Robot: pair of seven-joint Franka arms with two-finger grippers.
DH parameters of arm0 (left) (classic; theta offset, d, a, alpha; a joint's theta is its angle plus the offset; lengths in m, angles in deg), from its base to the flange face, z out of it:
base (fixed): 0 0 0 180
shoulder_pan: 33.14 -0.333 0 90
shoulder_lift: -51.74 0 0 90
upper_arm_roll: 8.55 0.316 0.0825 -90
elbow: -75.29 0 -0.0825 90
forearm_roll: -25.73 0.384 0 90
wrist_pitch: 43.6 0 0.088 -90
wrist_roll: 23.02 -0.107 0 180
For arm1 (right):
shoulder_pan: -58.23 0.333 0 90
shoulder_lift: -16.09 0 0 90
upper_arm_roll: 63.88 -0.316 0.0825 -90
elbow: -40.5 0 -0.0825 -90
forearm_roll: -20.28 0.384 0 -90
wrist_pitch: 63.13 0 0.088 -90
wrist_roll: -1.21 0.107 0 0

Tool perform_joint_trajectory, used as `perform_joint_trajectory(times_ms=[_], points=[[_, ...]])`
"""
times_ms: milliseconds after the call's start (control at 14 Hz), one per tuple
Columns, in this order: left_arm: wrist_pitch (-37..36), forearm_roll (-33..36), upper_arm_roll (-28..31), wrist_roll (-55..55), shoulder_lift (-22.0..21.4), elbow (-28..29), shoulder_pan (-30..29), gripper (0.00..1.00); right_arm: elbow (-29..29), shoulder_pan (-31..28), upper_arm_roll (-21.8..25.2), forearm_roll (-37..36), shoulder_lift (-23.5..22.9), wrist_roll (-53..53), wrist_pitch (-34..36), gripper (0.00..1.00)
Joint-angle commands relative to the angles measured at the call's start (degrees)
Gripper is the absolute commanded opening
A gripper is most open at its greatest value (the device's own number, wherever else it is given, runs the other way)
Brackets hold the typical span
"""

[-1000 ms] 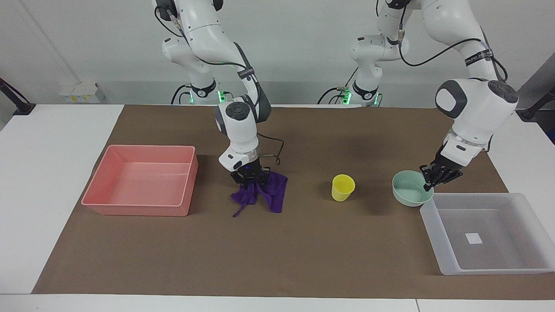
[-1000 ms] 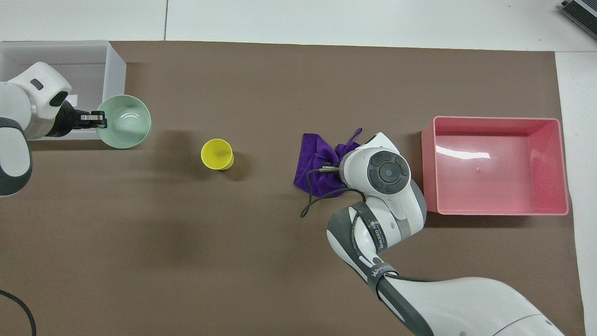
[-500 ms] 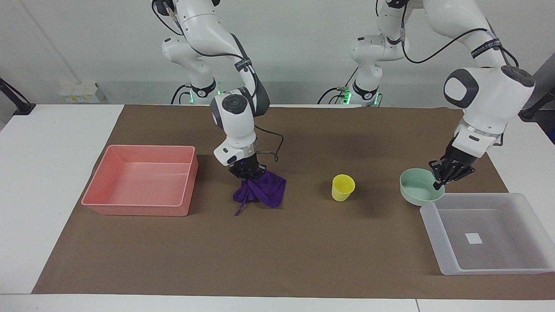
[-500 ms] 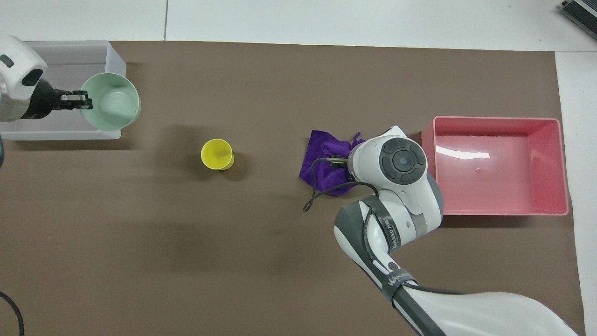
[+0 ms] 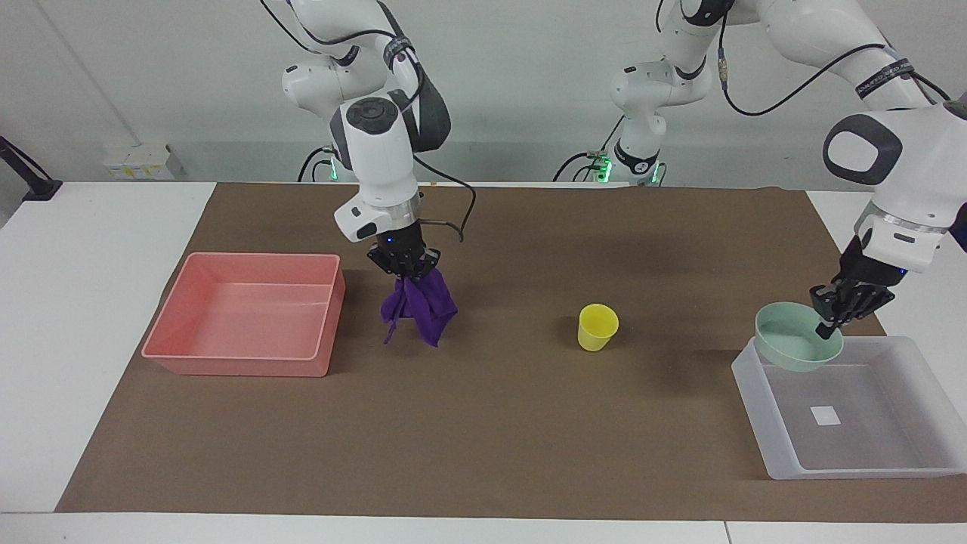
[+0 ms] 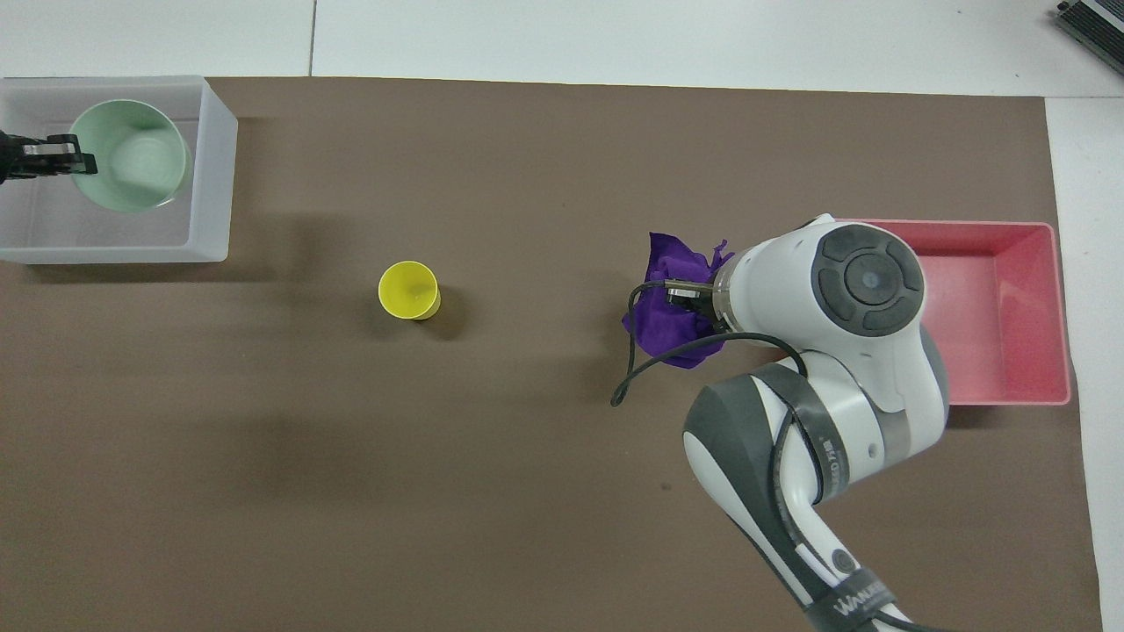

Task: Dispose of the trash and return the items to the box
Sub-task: 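Place the green bowl in the clear box while the right gripper carries the cloth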

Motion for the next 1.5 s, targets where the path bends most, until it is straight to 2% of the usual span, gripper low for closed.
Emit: perform_joint_trajectory(times_ms=[0, 429, 571, 857, 1071, 1214, 1429], points=[[-1.1, 0.85, -0.44, -0.31, 5.21, -8.02, -2.66, 0.0, 3.03, -0.41, -0.41, -0.35, 1.41, 0.66, 5.51, 0.0], [-0.41, 3.84, -0.71, -0.31, 15.14, -18.06, -6.09, 0.0, 5.24, -2.69, -0.32, -0.53, 5.36, -0.91, 12.55, 0.0], [0.13, 3.93, -0.53, -0.49, 18.75, -21.65, -7.06, 0.0, 5.15, -5.67, -0.41, -0.53, 6.68, -5.12, 14.05, 0.0], [1.89, 3.93, -0.71, -0.49, 20.77, -21.14, -7.85, 0.0, 5.06, -14.18, -0.41, -0.61, 7.39, -17.85, 15.2, 0.0], [1.62, 4.1, -0.71, -0.4, 20.61, -20.0, -8.21, 0.0, 3.66, -20.6, -0.41, -0.35, 7.57, -28.31, 14.41, 0.0], [2.23, 3.84, -0.62, -0.49, 20.52, -18.26, -8.29, 0.0, 1.12, -24.38, -0.41, -0.26, 8.27, -34.46, 12.23, 0.0], [7.58, 3.93, -0.53, -0.4, 20.87, -14.83, -8.29, 0.0, -2.93, -28.09, -0.41, -0.26, 8.01, -39.84, 7.13, 0.0]])
